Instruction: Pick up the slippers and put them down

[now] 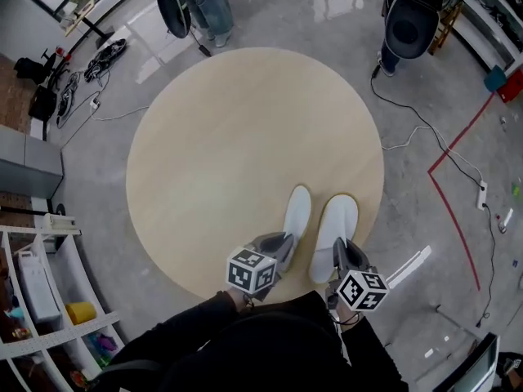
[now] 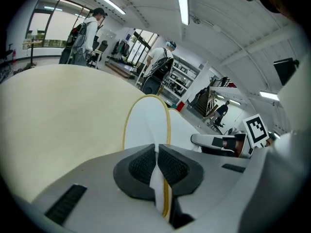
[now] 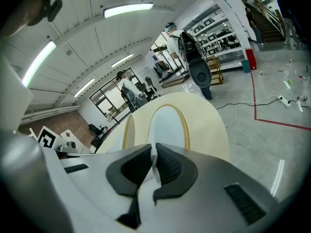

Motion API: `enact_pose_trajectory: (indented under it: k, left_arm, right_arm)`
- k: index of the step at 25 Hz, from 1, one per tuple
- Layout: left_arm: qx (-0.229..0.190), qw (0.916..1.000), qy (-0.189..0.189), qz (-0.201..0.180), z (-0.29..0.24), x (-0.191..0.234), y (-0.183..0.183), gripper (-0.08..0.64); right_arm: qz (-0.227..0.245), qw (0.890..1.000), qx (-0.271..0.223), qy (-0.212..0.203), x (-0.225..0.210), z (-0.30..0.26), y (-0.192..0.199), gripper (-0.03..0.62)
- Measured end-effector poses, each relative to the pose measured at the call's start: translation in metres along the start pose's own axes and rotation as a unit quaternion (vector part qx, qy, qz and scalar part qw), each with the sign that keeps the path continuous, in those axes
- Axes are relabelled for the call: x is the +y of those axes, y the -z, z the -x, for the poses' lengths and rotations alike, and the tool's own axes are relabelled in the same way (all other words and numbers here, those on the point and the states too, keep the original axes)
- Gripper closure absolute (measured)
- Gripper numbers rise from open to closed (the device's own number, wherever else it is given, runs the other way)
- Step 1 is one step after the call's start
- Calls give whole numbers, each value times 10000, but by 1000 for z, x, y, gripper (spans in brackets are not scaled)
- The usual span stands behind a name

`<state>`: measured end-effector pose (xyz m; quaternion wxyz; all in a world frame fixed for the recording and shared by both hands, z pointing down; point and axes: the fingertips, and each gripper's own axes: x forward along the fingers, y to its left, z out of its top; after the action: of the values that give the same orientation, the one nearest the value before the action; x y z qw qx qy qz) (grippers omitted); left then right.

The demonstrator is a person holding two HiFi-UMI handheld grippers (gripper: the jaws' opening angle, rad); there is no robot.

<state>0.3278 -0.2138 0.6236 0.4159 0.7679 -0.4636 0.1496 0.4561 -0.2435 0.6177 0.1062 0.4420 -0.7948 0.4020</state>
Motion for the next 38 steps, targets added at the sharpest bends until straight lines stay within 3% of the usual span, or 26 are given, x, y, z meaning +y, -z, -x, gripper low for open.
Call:
enact_pose_trajectory:
  k: [9, 15, 18, 29, 38]
  left_arm:
    - [-455, 9972, -442, 399, 86, 32, 19, 528]
    - [-689, 9943, -589, 555, 117, 53, 27, 528]
    - [-831, 9935, -549, 548, 140, 62, 29, 528]
    - [-1246, 9891, -376, 681, 263, 143, 40, 526]
    - [-1523, 9851, -262, 753, 326, 191, 59, 526]
  right_arm:
    - [415, 9950, 393, -818, 89, -10, 31, 563]
    - [559, 9916, 488, -1060, 126, -18, 46, 562]
    - [647, 9905, 524, -1099, 148, -19, 57, 563]
    - [1102, 9847, 517, -1245, 293, -48, 88, 563]
    - [1508, 9810, 569, -1078, 358, -51, 124, 562]
